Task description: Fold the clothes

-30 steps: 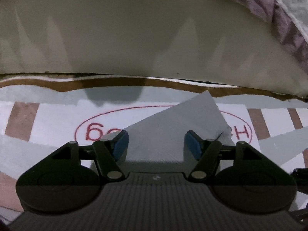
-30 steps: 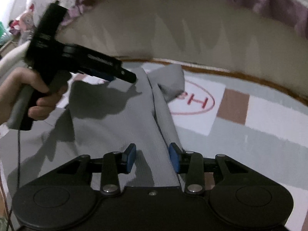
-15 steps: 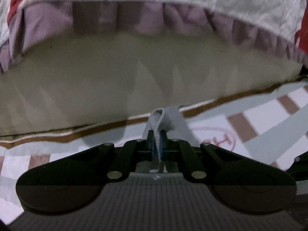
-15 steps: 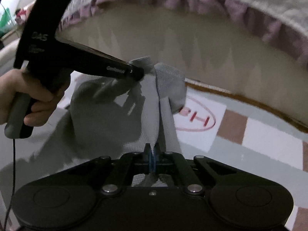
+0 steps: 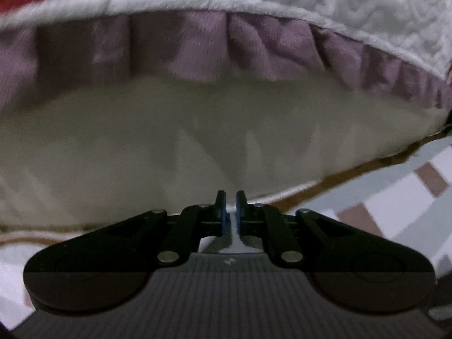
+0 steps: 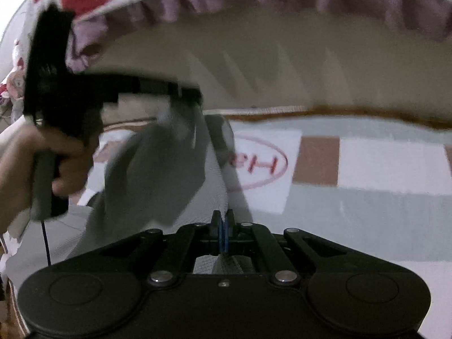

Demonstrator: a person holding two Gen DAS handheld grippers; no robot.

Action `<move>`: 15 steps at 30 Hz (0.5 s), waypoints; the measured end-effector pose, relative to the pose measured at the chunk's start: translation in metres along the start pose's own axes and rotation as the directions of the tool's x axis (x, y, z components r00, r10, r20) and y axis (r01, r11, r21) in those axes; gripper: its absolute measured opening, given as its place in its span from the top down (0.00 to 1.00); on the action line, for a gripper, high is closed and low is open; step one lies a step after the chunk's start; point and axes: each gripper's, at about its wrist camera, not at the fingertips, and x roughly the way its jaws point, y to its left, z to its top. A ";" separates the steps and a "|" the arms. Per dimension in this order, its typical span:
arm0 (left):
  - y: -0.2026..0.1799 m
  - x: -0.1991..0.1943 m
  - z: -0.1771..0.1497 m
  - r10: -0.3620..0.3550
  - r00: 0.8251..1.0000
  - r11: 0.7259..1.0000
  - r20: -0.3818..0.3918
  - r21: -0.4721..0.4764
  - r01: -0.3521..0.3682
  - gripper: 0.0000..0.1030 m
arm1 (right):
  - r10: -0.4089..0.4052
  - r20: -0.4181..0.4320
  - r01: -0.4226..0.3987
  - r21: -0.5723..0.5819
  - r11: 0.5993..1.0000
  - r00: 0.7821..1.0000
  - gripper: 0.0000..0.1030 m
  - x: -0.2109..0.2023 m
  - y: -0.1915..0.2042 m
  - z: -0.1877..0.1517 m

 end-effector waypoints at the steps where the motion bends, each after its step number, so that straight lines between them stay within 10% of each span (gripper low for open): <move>1: 0.000 0.002 0.003 0.032 0.999 0.999 0.001 0.014 -0.032 0.92 | 0.000 -0.007 0.000 0.016 1.000 1.000 0.98 0.002 -0.003 0.000; 6: 0.025 -0.031 -0.004 0.011 1.000 0.999 0.014 -0.043 -0.011 0.44 | 0.003 -0.023 -0.001 0.083 0.997 1.000 0.97 0.006 -0.014 -0.001; 15: 0.087 -0.074 -0.087 -0.032 0.984 0.970 -0.175 -0.242 -0.011 0.41 | -0.036 0.010 0.035 0.076 0.997 0.999 0.89 -0.003 -0.013 0.002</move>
